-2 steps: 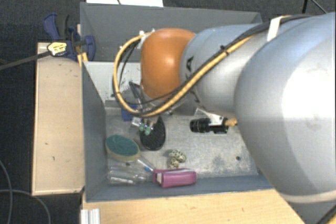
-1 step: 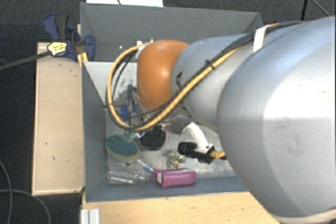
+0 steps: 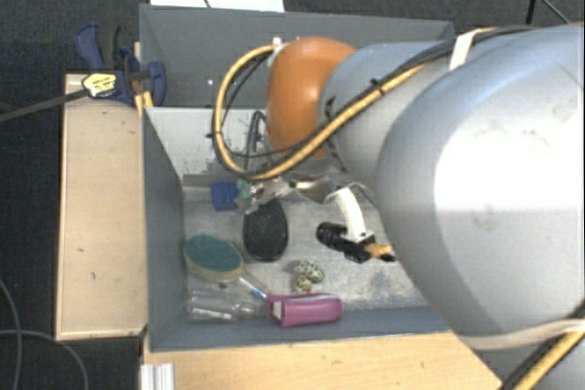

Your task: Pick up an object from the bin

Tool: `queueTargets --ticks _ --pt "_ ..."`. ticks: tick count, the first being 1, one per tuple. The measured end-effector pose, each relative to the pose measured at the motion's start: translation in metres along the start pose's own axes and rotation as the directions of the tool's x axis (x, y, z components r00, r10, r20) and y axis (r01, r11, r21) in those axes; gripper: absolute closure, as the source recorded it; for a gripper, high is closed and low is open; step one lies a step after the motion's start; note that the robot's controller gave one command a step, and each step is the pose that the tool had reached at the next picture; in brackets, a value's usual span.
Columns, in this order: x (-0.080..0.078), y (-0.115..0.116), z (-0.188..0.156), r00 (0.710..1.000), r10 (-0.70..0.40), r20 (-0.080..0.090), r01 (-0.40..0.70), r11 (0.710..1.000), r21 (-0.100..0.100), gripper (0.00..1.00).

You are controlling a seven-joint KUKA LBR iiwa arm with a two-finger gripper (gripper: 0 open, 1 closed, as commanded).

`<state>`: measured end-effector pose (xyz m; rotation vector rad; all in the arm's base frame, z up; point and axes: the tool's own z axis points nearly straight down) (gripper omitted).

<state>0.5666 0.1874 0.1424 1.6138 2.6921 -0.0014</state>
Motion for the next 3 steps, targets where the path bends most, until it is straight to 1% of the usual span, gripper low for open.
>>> queueTargets --ticks 1,2,3 --pt "0.016 0.001 0.004 0.962 0.274 -0.002 -0.274 0.962 0.000 1.00" --pt "0.065 -0.065 -0.009 0.876 0.482 -0.003 -0.482 0.876 0.007 1.00" --pt "0.064 -0.065 -0.009 0.877 0.481 -0.001 -0.481 0.877 0.006 0.00"
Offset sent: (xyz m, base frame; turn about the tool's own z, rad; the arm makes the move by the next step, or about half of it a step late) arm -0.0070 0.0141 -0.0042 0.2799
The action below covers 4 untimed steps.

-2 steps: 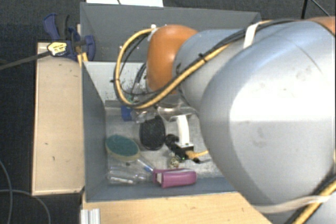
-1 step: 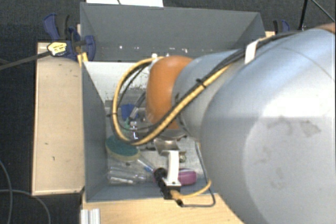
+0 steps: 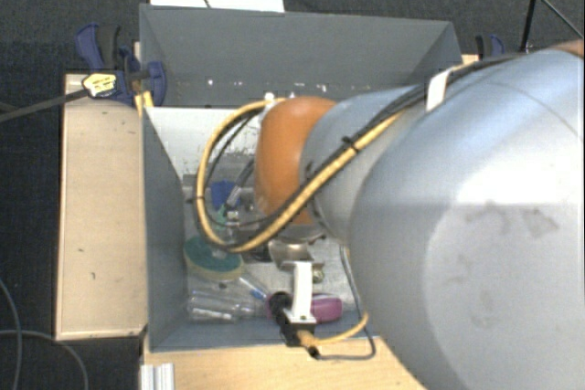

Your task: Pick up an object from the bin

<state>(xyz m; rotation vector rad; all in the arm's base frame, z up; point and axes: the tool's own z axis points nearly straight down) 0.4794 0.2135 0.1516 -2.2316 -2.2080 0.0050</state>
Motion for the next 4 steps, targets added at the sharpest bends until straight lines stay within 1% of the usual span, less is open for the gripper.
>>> queueTargets --ticks 1,2,3,4 --pt "-0.025 0.043 0.065 0.995 -0.096 0.002 0.096 0.995 -0.009 0.00" --pt "-0.061 0.063 0.081 1.000 0.012 0.001 -0.012 1.000 -0.006 0.00" --pt "-0.059 0.062 0.081 1.000 0.008 0.000 -0.008 1.000 -0.004 1.00" --pt "-0.059 0.062 0.081 1.000 0.007 0.000 -0.007 1.000 -0.004 0.00"
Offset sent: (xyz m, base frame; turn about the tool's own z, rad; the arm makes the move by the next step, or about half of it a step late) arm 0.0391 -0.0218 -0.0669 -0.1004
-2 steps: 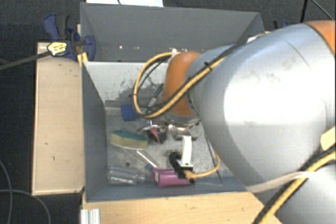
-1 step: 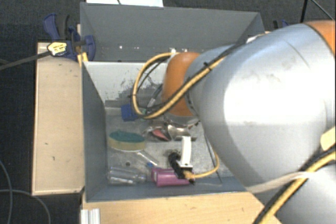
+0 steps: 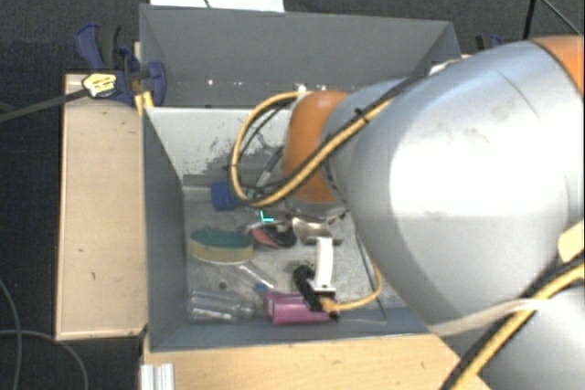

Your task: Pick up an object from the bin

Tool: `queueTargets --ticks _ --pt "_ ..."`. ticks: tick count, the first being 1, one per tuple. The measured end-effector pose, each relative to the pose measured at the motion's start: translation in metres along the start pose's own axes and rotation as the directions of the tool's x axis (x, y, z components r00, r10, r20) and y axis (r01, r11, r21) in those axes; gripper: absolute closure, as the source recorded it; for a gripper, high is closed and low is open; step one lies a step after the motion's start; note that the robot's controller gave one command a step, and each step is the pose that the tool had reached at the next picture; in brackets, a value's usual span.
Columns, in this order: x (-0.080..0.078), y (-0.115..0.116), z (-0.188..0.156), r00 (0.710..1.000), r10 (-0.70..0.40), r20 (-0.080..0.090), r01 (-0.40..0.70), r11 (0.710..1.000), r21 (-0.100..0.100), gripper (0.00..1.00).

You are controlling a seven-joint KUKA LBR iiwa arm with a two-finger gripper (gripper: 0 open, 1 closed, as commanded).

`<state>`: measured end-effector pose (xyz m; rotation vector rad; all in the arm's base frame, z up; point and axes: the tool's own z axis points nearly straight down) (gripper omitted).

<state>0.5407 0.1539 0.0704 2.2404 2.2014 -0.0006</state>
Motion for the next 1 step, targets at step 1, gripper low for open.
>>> queueTargets --ticks 1 --pt "0.0002 -0.0001 0.0001 1.000 -0.001 0.000 0.001 1.000 0.001 1.00"
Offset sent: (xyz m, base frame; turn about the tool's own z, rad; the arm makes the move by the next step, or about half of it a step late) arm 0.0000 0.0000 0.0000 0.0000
